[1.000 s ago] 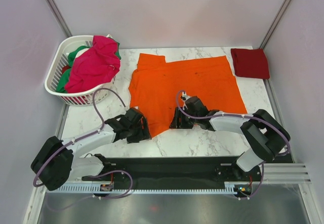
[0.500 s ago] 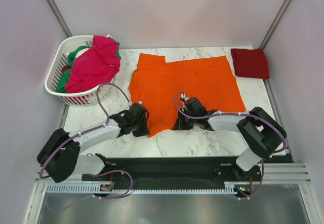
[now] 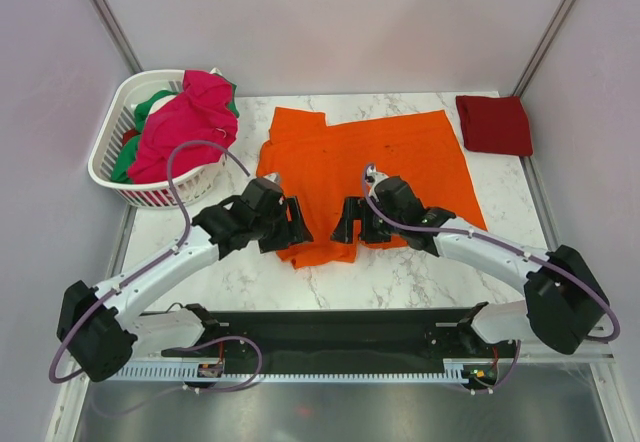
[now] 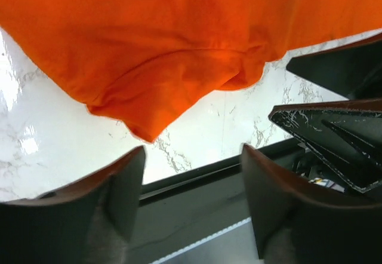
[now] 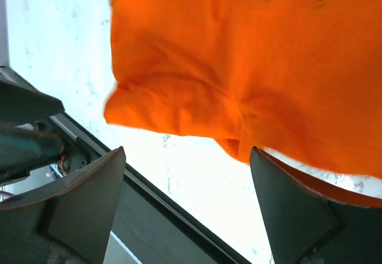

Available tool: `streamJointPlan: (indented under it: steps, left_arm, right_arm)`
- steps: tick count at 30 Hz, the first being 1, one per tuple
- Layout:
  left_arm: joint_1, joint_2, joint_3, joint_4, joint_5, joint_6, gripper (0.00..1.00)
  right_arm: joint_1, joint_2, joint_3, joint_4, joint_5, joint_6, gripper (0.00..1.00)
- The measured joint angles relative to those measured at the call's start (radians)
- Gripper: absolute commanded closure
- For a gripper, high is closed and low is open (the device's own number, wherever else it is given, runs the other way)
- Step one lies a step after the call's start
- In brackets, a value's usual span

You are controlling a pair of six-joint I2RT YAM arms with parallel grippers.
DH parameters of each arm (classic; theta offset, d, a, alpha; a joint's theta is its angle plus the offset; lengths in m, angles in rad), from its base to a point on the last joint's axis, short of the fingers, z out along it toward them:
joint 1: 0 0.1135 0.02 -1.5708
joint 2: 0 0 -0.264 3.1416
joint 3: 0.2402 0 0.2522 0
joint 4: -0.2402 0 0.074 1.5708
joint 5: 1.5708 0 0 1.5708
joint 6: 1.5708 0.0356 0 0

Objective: Fold and stack the t-shirts
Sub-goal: Flatten the tshirt out

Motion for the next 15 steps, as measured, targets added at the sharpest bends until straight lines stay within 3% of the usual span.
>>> streamJointPlan:
  steps: [3, 7, 10, 13, 15]
  left_arm:
    - [0.002, 0.013, 0.000, -0.040, -0.007, -0.006, 0.17]
    - [0.006, 0.030, -0.006, -0.066, -0.019, -0.008, 0.37]
    - [-0.007, 0.009, -0.039, -0.071, -0.050, -0.007, 0.44]
    - [-0.064, -0.027, -0.088, -0.081, -0.091, -0.007, 0.41]
    - [-0.129, -0.046, -0.122, -0.080, -0.115, -0.007, 0.33]
  right_arm:
    - [0.000, 0.023, 0.002, -0.027, 0.019, -0.001, 0.05]
    - [0.000, 0.056, 0.002, -0.059, 0.029, -0.002, 0.05]
    - [0.000, 0.055, 0.002, -0.066, 0.032, -0.007, 0.05]
    - [0.000, 0.054, 0.002, -0.071, 0.034, -0.012, 0.05]
    - [0.000, 0.054, 0.002, -0.073, 0.034, -0.016, 0.05]
